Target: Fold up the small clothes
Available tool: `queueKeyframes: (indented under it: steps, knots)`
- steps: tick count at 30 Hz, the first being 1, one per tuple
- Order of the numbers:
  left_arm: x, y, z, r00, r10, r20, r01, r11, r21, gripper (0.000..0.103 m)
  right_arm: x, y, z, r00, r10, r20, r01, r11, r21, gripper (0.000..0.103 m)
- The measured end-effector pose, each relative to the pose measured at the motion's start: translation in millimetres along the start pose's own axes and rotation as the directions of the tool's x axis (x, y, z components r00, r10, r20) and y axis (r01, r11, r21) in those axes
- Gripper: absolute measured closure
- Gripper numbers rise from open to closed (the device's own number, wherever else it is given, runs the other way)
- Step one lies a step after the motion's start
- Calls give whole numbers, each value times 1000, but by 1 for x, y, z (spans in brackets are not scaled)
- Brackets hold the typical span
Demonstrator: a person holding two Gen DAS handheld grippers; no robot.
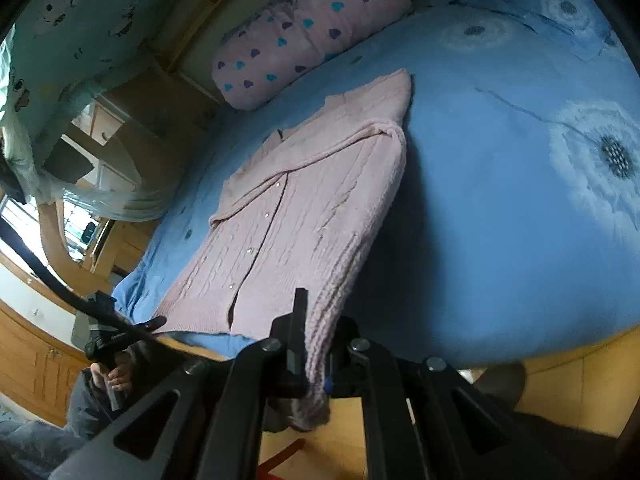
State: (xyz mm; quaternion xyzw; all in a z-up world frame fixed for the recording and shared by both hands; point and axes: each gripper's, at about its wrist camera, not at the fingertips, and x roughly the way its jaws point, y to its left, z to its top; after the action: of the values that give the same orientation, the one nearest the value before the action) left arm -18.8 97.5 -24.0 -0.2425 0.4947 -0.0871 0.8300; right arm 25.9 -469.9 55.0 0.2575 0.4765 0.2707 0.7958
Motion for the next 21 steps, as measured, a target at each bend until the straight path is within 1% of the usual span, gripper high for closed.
queueKeyframes:
  steps: [2,4,7,11,16,19,21]
  knots:
    - [-5,3,-4,1000,-15,7,16,1000,-16,103,-3,0,-4,1000,6,1,-6,1000,14,98]
    - [-6,6,-3,1000,-16,23,17,1000,-23,103,-3,-1,-5,1000,7,-7,-7,1000,15,98]
    - [-4,12,3,999,-25,39,27,998,-55,103,6,1,1,1000,-21,-16,21,1000,5,98]
    - [-6,0,22,994,-8,107,10,1000,-20,102,13,10,16,999,-54,4,54,997,-45,98]
    - [-7,-6,60,985,-16,172,17,1000,-9,102,20,24,55,996,-56,70,63,992,-107,97]
    - [-7,-8,91,974,-22,223,27,999,-21,102,26,31,86,991,-46,122,62,989,-134,97]
    - [-5,-10,113,967,-36,253,46,998,-34,102,33,33,109,987,-42,155,65,987,-145,97]
